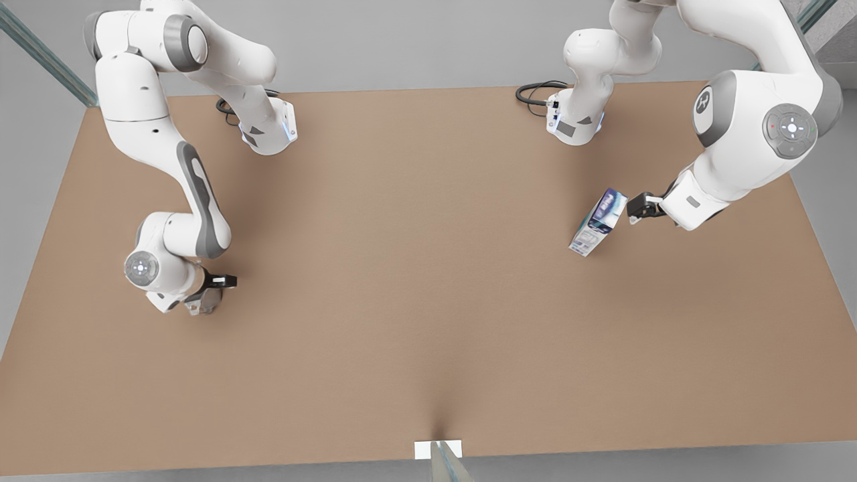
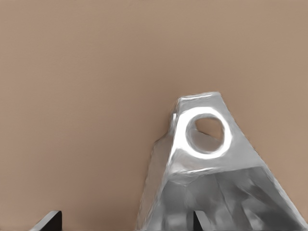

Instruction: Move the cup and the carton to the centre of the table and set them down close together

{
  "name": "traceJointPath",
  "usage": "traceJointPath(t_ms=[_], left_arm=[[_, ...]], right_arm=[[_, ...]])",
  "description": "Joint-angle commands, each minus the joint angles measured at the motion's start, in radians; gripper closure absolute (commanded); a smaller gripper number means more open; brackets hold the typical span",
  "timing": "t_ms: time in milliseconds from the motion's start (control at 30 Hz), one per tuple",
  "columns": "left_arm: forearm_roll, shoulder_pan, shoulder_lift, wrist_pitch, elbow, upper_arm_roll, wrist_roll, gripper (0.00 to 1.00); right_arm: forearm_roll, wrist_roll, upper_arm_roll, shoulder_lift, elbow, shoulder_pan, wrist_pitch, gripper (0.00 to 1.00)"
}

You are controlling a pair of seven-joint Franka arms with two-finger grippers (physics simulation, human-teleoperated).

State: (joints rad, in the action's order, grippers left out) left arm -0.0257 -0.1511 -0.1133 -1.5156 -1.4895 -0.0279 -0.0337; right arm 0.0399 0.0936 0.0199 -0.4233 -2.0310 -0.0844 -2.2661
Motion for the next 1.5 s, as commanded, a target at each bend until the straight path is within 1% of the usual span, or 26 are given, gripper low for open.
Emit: traceJointPath(t_ms=[0,167,200,233,267,300,333,667,733,767,800,833,967,1100,1167,1233,1267,1300,1333,1400,1433,1467], left_arm=[[0.001,-0.001,0.0,0.0,0.0,0.002,0.0,0.0],[0.0,-0.001,-0.002,0.006,0.0,0.002,-0.002,0.0],[0.0,-0.001,-0.002,0.006,0.0,0.002,-0.002,0.0],[0.0,-0.001,-0.002,0.006,0.0,0.002,-0.002,0.0],[0.0,-0.001,-0.002,0.006,0.0,0.002,-0.002,0.0],[0.0,-0.001,-0.002,0.006,0.0,0.002,-0.002,0.0],[0.0,-0.001,-0.002,0.012,0.0,0.002,-0.002,0.0],[0.001,-0.001,-0.012,0.021,-0.017,0.002,0.002,0.0],[0.004,-0.002,-0.012,0.003,-0.077,0.019,0.015,0.0],[0.006,-0.002,-0.011,-0.017,-0.118,0.019,0.109,0.0],[0.087,-0.002,-0.011,-0.023,-0.155,0.028,0.258,0.0],[0.092,0.001,-0.011,-0.049,-0.17,0.031,0.288,0.0],[0.09,0.002,0.0,-0.218,-0.294,0.016,0.31,0.0],[0.089,0.002,0.012,-0.236,-0.342,-0.001,0.308,0.0],[0.087,-0.002,0.014,-0.264,-0.385,0.002,0.308,0.0],[0.085,-0.005,0.021,-0.268,-0.402,0.006,0.322,0.0],[0.085,-0.008,0.024,-0.267,-0.403,0.006,0.405,0.0],[0.089,-0.008,0.023,-0.291,-0.425,0.006,0.5,0.0],[0.09,-0.008,0.024,-0.316,-0.448,0.006,0.532,0.0],[0.09,-0.008,0.018,-0.319,-0.456,0.006,0.538,0.0],[0.089,-0.008,0.018,-0.319,-0.46,0.006,0.535,0.0],[0.089,-0.016,0.021,-0.317,-0.472,0.006,0.525,0.0]], right_arm=[[0.0,0.0,0.0,-0.002,0.0,0.0,-0.001,0.0],[-0.002,-0.003,0.0,-0.022,0.003,0.0,-0.012,0.0],[-0.002,-0.003,0.0,-0.025,0.003,0.0,-0.012,0.06],[-0.002,-0.002,0.0,-0.025,0.006,0.0,-0.012,0.28],[-0.002,-0.002,0.0,-0.025,0.008,0.0,-0.012,0.38],[-0.002,-0.005,0.0,-0.025,0.008,0.0,-0.012,0.65],[-0.002,-0.011,0.0,-0.025,0.008,0.0,-0.01,0.79],[-0.002,-0.02,0.002,-0.025,0.02,0.002,-0.001,0.79],[0.0,-0.026,0.0,-0.025,0.02,0.002,0.0,0.79],[0.0,-0.026,0.0,-0.025,0.02,0.002,0.0,0.79],[0.0,-0.026,0.0,-0.023,0.02,0.002,0.0,0.79],[0.0,-0.023,0.0,-0.025,0.023,0.002,0.007,0.79],[0.0,-0.026,0.0,-0.023,0.049,0.008,0.045,0.79],[0.005,-0.021,0.0,-0.012,0.064,0.021,0.066,0.79],[0.011,-0.02,0.0,-0.011,0.127,0.049,0.137,0.79],[0.011,-0.026,0.0,-0.012,0.163,0.098,0.158,0.79],[0.011,-0.029,0.0,-0.011,0.163,0.118,0.163,0.79],[0.006,-0.031,0.0,-0.012,0.215,0.153,0.22,0.79],[0.003,-0.032,-0.002,-0.011,0.224,0.176,0.235,0.79],[0.0,-0.034,-0.026,-0.012,0.244,0.216,0.235,0.79],[0.0,-0.047,-0.058,-0.012,0.244,0.225,0.237,0.79],[0.0,-0.075,-0.061,-0.014,0.271,0.259,0.237,0.79]])
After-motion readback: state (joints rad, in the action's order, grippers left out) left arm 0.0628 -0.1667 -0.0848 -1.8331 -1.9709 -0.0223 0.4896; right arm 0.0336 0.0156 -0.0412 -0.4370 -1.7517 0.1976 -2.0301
